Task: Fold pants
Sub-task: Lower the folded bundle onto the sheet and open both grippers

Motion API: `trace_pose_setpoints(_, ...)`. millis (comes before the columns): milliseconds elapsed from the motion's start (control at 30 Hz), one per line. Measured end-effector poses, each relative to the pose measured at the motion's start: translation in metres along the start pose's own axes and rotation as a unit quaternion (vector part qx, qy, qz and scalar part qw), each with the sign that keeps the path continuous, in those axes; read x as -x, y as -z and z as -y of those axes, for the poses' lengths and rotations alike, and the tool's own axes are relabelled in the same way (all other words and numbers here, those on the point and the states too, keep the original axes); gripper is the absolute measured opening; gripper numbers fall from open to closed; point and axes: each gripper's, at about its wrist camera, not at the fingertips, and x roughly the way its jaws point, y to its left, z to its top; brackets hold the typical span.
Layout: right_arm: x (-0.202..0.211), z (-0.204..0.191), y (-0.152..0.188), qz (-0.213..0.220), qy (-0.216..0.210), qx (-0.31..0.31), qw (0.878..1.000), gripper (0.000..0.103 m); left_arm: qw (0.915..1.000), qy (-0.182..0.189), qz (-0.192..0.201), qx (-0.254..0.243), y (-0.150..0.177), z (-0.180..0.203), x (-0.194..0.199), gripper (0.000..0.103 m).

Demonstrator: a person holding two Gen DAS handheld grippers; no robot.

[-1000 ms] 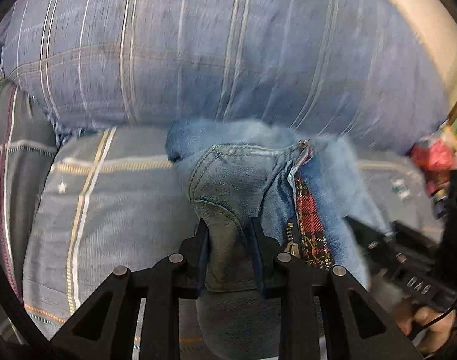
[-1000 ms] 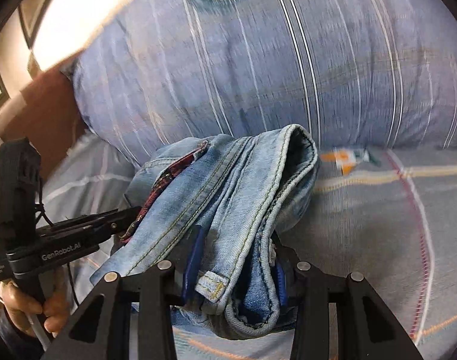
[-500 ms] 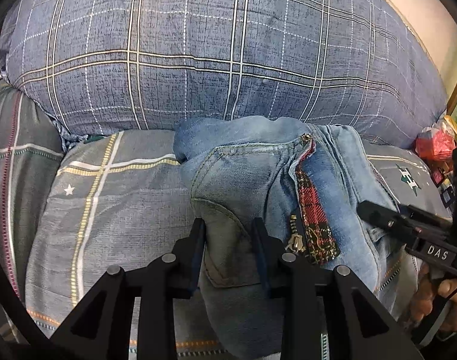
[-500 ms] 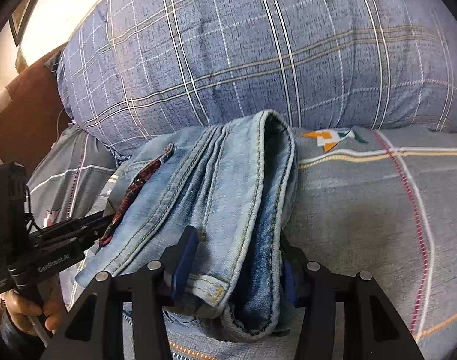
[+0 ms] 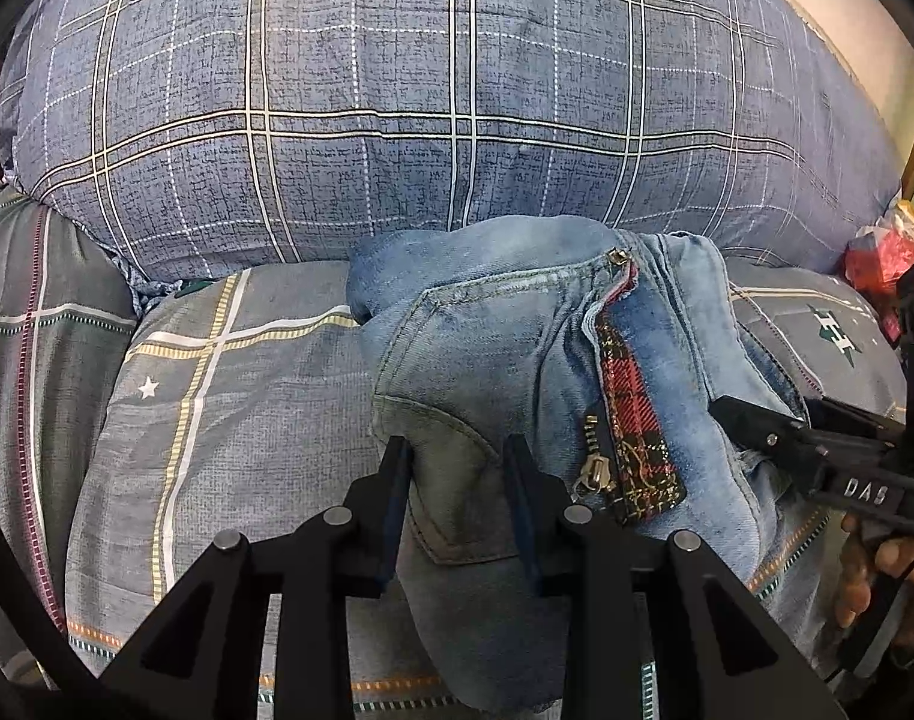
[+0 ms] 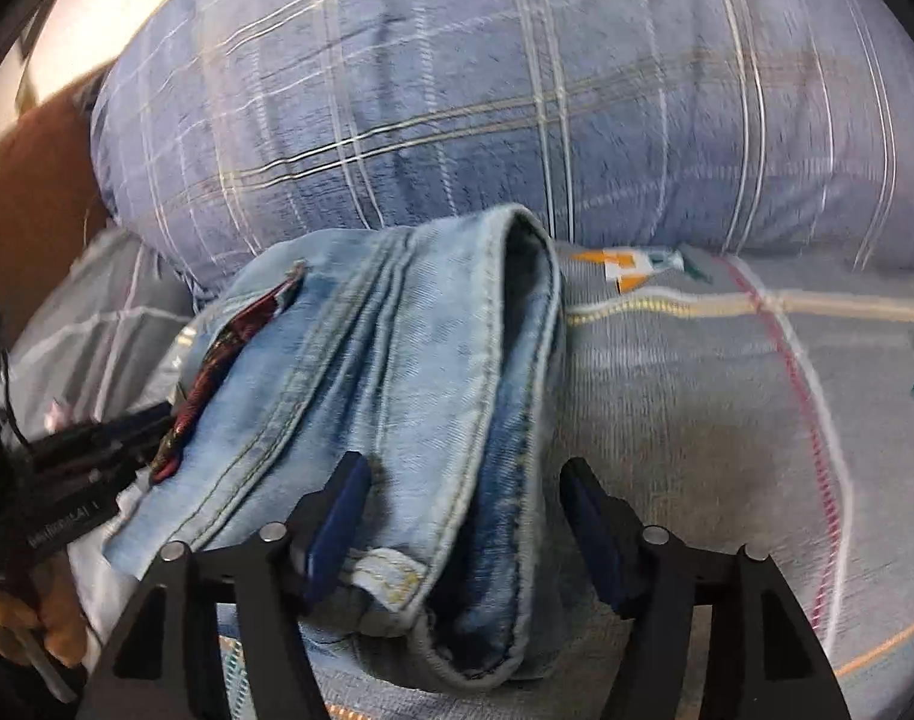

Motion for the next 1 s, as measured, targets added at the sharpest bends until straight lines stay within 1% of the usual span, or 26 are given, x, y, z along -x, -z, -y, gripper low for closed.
trace_pose_setpoints(33, 0.000, 0.005, 0.001, -0.004, -0.012, -0.014, 1.000, 0.069, 1.0000, -0.001, 0.000, 0.000, 0.000, 0.000, 0.001, 0.031)
trace_pose_setpoints(100, 0.002, 0.005, 0.001, -0.004, -0.013, -0.018, 1.000, 0.069, 1.0000, -0.002, -0.002, 0.000, -0.001, -0.001, 0.004, 0.031)
trace_pose_setpoints(200, 0.017, -0.005, -0.002, 0.008, 0.007, 0.001, 1.000, 0.069, 0.9999, -0.004, 0.007, -0.008, -0.001, 0.000, 0.016, 0.031)
trace_pose_setpoints(367, 0.052, -0.015, -0.017, 0.033, 0.033, 0.019, 0.999, 0.071, 0.9986, -0.018, 0.042, -0.024, -0.007, -0.002, 0.042, 0.031)
trace_pose_setpoints(467, 0.064, -0.017, -0.033, 0.050, 0.042, 0.020, 0.998, 0.071, 0.9987, -0.002, 0.049, -0.015, -0.016, -0.002, 0.047, 0.031)
trace_pose_setpoints(567, 0.060, -0.028, -0.057, 0.060, 0.035, 0.030, 0.997, 0.071, 0.9992, 0.015, 0.036, -0.009, -0.019, 0.004, 0.036, 0.031)
trace_pose_setpoints(600, 0.053, -0.036, -0.065, 0.061, 0.034, 0.042, 0.997, 0.066, 0.9994, 0.017, 0.030, -0.010, -0.017, 0.007, 0.030, 0.031)
trace_pose_setpoints(633, 0.042, -0.045, -0.072, 0.054, 0.034, 0.059, 0.996, 0.051, 0.9995, 0.016, 0.026, -0.012, -0.016, 0.008, 0.026, 0.031)
trace_pose_setpoints(700, 0.025, -0.056, -0.077, 0.034, 0.021, 0.079, 0.996, 0.032, 0.9998, 0.017, -0.001, -0.014, -0.011, 0.010, 0.010, 0.031)
trace_pose_setpoints(733, 0.012, -0.062, -0.078, 0.016, 0.015, 0.090, 0.996, 0.031, 0.9997, 0.018, -0.013, -0.012, -0.008, 0.009, 0.002, 0.031)
trace_pose_setpoints(767, -0.004, -0.064, -0.075, -0.002, 0.023, 0.100, 0.995, 0.031, 0.9997, 0.018, -0.013, -0.006, -0.006, 0.006, -0.002, 0.031)
trace_pose_setpoints(833, -0.029, -0.059, -0.066, -0.032, 0.043, 0.101, 0.993, 0.029, 0.9993, 0.032, -0.015, 0.010, -0.004, 0.000, -0.005, 0.032)
trace_pose_setpoints(867, -0.037, -0.052, -0.061, -0.039, 0.044, 0.089, 0.994, 0.029, 0.9989, 0.040, -0.018, 0.019, -0.005, -0.002, -0.006, 0.032)
trace_pose_setpoints(900, -0.042, -0.043, -0.058, -0.036, 0.035, 0.070, 0.996, 0.029, 0.9985, 0.045, -0.020, 0.024, -0.006, -0.003, -0.006, 0.032)
trace_pose_setpoints(933, -0.042, -0.034, -0.056, -0.030, 0.015, 0.042, 0.999, 0.029, 0.9985, 0.045, -0.020, 0.023, -0.006, -0.002, -0.005, 0.032)
trace_pose_setpoints(967, -0.040, -0.032, -0.057, -0.031, 0.010, 0.034, 0.999, 0.029, 0.9987, 0.043, -0.020, 0.022, -0.006, -0.001, -0.002, 0.032)
trace_pose_setpoints(1000, -0.038, -0.033, -0.058, -0.036, 0.015, 0.037, 0.999, 0.028, 0.9988, 0.039, -0.019, 0.022, -0.006, 0.000, 0.000, 0.032)
